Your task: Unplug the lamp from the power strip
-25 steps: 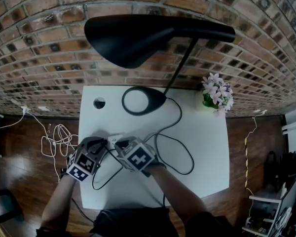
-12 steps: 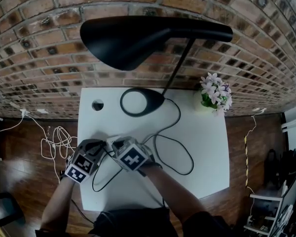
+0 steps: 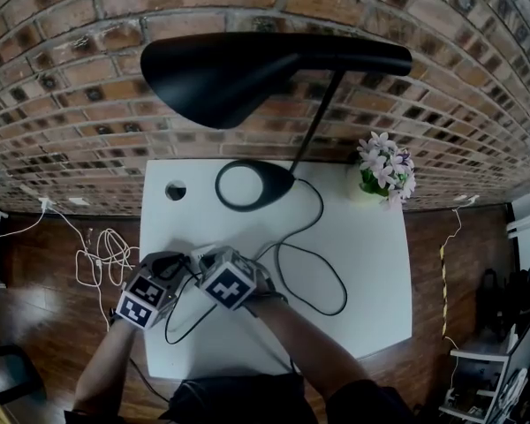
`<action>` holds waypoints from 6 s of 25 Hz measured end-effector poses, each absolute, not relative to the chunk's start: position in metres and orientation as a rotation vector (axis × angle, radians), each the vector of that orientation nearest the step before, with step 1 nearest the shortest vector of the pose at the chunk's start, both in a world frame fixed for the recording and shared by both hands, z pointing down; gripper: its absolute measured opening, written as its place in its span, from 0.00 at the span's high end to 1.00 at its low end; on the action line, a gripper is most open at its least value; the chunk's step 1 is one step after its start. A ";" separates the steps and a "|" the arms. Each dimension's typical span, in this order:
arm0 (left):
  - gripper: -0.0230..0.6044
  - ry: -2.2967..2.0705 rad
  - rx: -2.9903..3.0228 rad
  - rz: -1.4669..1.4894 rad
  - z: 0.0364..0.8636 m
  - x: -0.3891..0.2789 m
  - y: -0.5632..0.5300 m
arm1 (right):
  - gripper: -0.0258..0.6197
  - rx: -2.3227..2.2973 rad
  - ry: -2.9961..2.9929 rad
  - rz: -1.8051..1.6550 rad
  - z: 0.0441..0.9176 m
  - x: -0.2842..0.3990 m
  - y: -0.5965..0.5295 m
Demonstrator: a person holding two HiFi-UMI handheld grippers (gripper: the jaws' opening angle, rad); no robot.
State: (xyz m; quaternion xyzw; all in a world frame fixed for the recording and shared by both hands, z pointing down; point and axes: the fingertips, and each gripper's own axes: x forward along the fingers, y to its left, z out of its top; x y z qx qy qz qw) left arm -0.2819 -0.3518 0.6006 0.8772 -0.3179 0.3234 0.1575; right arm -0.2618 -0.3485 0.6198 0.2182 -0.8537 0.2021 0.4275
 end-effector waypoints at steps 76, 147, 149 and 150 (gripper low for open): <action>0.87 -1.288 2.417 0.682 0.573 -0.313 -0.487 | 0.96 0.693 -2.330 0.815 0.555 -0.196 -0.362; 0.97 -1.491 2.494 0.511 0.422 -0.394 -0.387 | 0.96 0.831 -2.581 0.641 0.442 -0.229 -0.316; 0.97 -1.500 2.493 0.491 0.414 -0.399 -0.377 | 0.96 0.804 -2.603 0.607 0.435 -0.238 -0.309; 0.97 -1.501 2.498 0.487 0.411 -0.400 -0.372 | 0.96 0.793 -2.611 0.591 0.431 -0.243 -0.305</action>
